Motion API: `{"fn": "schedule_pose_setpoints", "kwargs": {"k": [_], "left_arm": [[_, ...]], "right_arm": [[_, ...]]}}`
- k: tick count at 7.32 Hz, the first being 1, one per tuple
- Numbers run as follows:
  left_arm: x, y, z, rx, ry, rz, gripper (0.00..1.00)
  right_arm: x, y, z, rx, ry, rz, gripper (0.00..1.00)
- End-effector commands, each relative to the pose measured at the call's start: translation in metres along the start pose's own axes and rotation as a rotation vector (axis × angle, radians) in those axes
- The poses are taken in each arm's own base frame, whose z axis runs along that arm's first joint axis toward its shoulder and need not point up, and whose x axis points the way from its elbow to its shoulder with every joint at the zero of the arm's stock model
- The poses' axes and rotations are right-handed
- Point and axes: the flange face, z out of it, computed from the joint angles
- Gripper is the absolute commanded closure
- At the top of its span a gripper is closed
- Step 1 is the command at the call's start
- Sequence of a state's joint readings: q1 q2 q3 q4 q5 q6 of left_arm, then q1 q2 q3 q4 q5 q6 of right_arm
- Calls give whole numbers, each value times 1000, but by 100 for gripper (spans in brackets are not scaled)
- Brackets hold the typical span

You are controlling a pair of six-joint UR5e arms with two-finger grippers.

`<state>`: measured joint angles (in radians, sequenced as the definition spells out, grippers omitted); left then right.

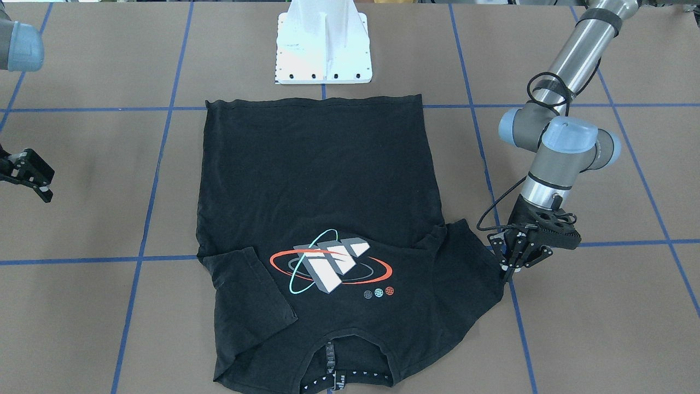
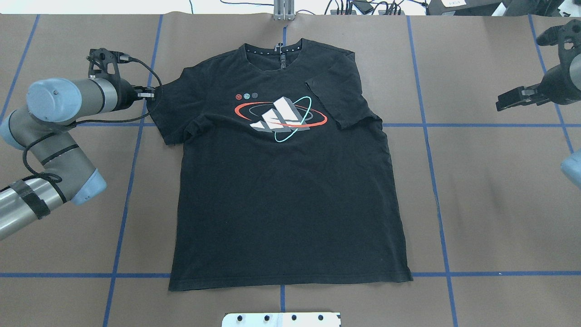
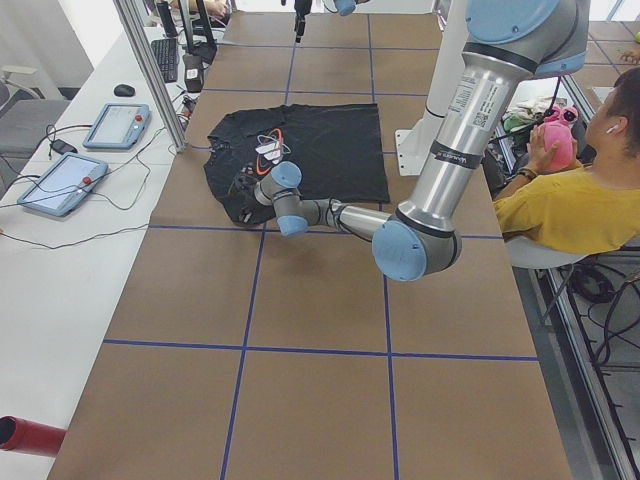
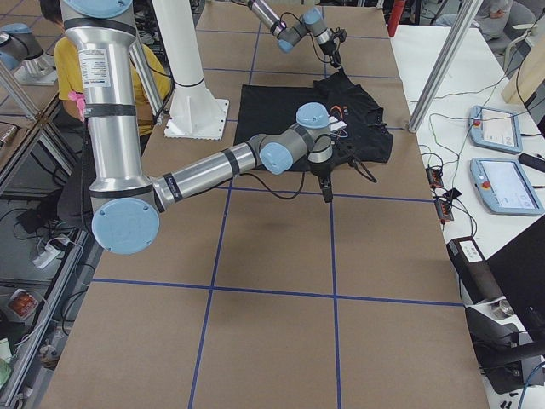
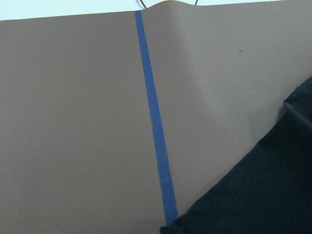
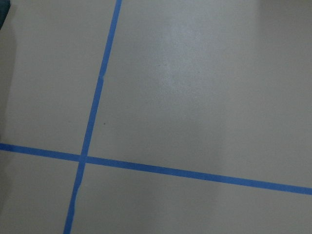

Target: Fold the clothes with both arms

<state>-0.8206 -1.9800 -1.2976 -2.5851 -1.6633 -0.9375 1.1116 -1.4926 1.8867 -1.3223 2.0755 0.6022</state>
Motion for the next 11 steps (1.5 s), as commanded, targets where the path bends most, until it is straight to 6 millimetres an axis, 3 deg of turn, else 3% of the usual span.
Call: {"fn": "schedule_pose_setpoints", "kwargs": {"k": [1,3,4,5,7,8,9,10,11], "left_arm": [[37,-34,-20,-7,2,-19,100],[106,-72,-23,-26,-2,-151,100],[145,-78,-19,-54,-8,-185,100],[189,-69,-11,-93,-1,-230,100],[246,-62,22,-136,-12,-288,100],[251,-56,35,-151,-24,-286,100],[249,-55,35,-151,-26,-284,100],[247,-57,34,-149,-25,-276,70],[247,-60,31,-141,-20,-260,1]], "right_arm": [[0,0,0,-1,0,3,0],[-1,0,0,1,-1,4,0],[-2,-1,0,2,-2,3,0],[-2,-1,0,2,-2,5,0],[-1,-1,0,-1,0,6,0],[-2,-1,0,1,-1,5,0],[-2,-2,0,1,0,5,0],[-2,-2,0,1,0,7,0],[-2,-3,0,3,-1,9,0]]}}
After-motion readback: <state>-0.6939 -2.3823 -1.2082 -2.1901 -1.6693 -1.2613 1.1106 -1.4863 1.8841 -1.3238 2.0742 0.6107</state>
